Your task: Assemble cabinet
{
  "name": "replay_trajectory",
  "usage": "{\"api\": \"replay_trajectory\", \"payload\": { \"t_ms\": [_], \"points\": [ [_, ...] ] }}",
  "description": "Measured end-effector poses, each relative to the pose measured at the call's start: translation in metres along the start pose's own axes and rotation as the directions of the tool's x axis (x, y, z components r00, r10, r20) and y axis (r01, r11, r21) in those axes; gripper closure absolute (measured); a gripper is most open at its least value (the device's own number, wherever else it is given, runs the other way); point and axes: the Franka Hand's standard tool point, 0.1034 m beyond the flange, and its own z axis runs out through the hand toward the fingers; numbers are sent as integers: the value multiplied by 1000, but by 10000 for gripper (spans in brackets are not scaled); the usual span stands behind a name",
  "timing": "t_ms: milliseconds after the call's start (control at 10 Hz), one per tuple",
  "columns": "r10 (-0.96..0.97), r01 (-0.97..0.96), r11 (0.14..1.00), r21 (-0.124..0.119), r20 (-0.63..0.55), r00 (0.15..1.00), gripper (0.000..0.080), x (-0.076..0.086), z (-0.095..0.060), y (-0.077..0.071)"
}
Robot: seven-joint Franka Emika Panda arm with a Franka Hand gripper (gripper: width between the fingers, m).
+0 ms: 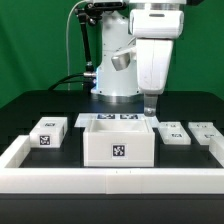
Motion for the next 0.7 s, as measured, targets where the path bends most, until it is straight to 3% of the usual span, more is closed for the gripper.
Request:
{"api": "replay_trajectory", "payload": {
  "t_ms": [100,200,300,400,700],
  "points": [
    [-2,2,1000,2,0,1000,2,-1,1,-1],
    [-98,98,995,19,-1,995,2,-15,9,-19],
    [-144,144,990,9,-7,990,2,-22,14,-30],
    [-144,144,989,14,-8,990,2,-28,19,-42],
    [-139,139,990,19,-6,990,2,-28,19,-41]
  ]
}}
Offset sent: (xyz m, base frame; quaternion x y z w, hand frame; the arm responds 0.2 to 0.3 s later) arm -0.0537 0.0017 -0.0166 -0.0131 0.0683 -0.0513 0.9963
